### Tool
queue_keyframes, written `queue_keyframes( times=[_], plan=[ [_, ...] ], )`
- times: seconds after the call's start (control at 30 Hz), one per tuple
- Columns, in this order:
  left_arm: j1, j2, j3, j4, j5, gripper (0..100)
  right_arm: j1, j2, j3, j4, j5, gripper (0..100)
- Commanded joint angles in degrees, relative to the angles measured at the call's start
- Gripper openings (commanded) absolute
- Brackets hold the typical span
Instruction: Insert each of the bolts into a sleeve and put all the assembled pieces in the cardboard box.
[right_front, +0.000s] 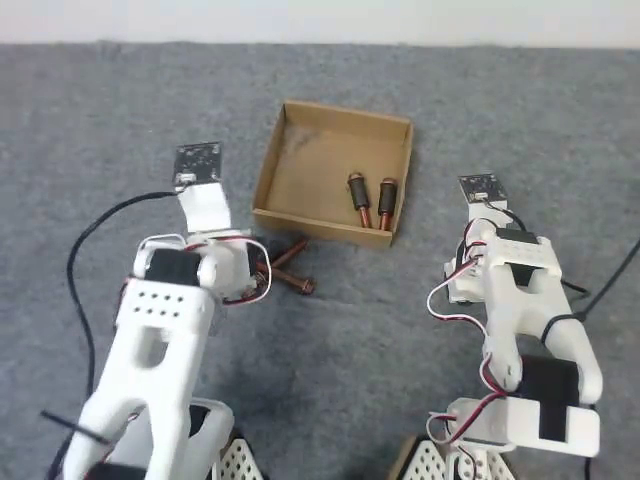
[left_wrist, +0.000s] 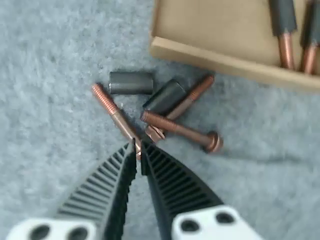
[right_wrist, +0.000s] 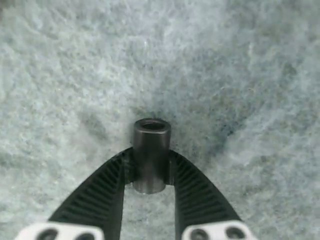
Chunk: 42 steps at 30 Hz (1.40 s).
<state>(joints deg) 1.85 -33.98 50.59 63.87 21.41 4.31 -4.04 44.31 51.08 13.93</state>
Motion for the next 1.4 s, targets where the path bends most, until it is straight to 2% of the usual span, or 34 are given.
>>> queue_keyframes(
  times=[0.0,0.1,0.2,0.5,0.63,0.9,1.07,1.37],
  plan=[
    [0.5,4.8,-2.9,-3.8,7.9,8,0.8,-0.2,-2.6,-0.2,-0.6,0.7],
    [0.5,8.9,-2.9,-4.0,14.6,14,0.8,-0.2,-2.6,-0.2,-0.5,0.7],
    [1.1,12.2,-3.2,-4.2,17.5,17,0.8,-0.2,-2.6,-0.2,-0.4,0.7],
    [3.3,19.7,-3.0,-15.0,24.9,17,0.8,-0.2,-2.6,-0.2,-0.3,0.7],
    [2.9,23.8,-3.6,-17.1,27.7,17,0.8,-0.2,-2.6,-0.2,-0.2,0.7],
    [2.9,26.6,-5.1,-17.3,28.0,16,0.8,-0.2,-2.6,-0.2,-0.1,0.7],
    [3.3,26.6,-5.1,-17.1,28.0,0,0.8,-0.2,-2.6,-0.3,-0.1,0.7],
    [3.3,26.5,-6.5,-14.2,27.9,1,0.8,-0.2,-2.6,-0.3,-0.1,0.7]
  ],
)
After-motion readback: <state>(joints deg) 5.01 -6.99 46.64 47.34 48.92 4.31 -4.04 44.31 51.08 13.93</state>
